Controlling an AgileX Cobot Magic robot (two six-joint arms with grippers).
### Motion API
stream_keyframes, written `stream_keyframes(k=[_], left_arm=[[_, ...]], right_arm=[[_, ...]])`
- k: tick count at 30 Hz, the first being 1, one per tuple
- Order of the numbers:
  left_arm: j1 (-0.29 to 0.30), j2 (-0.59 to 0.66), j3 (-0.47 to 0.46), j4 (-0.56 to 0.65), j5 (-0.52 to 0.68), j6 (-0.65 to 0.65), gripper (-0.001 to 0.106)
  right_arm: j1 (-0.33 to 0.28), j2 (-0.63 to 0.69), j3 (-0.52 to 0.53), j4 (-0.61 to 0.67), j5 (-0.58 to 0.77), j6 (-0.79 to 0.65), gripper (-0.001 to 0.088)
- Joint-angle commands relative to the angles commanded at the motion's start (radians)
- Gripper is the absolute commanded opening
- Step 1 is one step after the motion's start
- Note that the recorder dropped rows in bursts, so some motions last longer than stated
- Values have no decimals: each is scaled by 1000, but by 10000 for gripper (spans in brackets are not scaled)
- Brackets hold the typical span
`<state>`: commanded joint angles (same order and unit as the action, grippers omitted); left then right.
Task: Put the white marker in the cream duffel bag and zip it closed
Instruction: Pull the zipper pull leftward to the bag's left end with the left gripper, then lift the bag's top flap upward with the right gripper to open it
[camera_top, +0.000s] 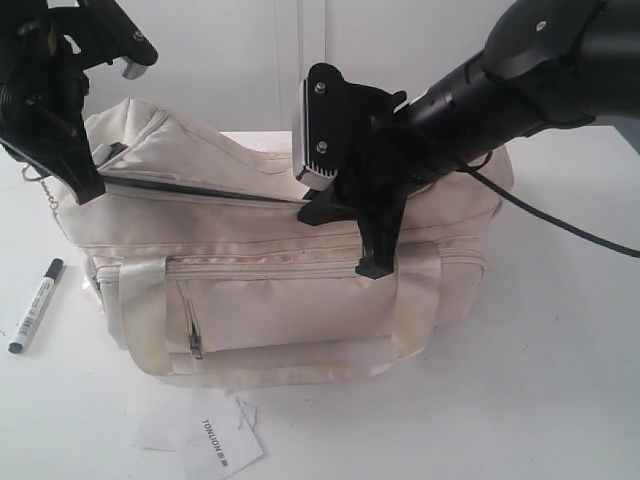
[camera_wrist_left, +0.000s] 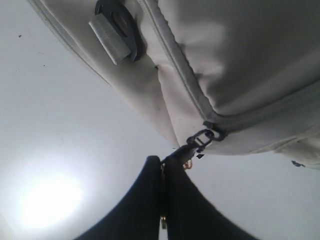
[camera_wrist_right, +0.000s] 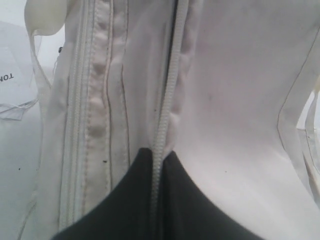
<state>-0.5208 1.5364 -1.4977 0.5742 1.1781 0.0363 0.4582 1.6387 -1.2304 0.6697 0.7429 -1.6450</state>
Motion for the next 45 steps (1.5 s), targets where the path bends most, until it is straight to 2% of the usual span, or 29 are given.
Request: stream_keyframes(k=[7, 9, 14, 18, 21, 25, 27, 30, 32, 35, 38, 42, 45], left_arm=[[0, 0, 0, -64, -50, 0, 28], [0, 0, 0, -73, -52, 0, 128], [0, -2, 0, -75, -36, -59, 479], [0, -29, 0, -81, -43, -69, 631], [0, -67, 0, -126, -49, -67, 636], [0, -124, 14, -336, -58, -9, 630], [-3, -152, 50, -442, -100, 50, 630], [-3, -184, 131, -522, -168, 69, 630], [-3, -204, 188, -513, -192, 31, 630], [0, -254, 335, -474, -370, -111, 632], [0, -268, 393, -515, -446, -108, 632], [-3, -268, 467, -546, -466, 25, 626], [-3, -280, 511, -707, -550, 239, 617]], right_arm=[[0, 0, 0, 0, -4, 0, 0], [0, 0, 0, 0, -4, 0, 0], [0, 0, 0, 0, -4, 14, 0], [0, 0, 0, 0, -6, 19, 0], [0, 0, 0, 0, -9, 19, 0], [0, 0, 0, 0, -9, 19, 0], [0, 0, 0, 0, -14, 31, 0], [0, 0, 0, 7, -24, 46, 16], [0, 0, 0, 9, -28, 65, 66], [0, 0, 0, 9, -33, 107, 260], [0, -2, 0, 9, -33, 139, 366], [0, -33, -4, 11, -36, 161, 383], [0, -62, -4, 19, -37, 161, 383]])
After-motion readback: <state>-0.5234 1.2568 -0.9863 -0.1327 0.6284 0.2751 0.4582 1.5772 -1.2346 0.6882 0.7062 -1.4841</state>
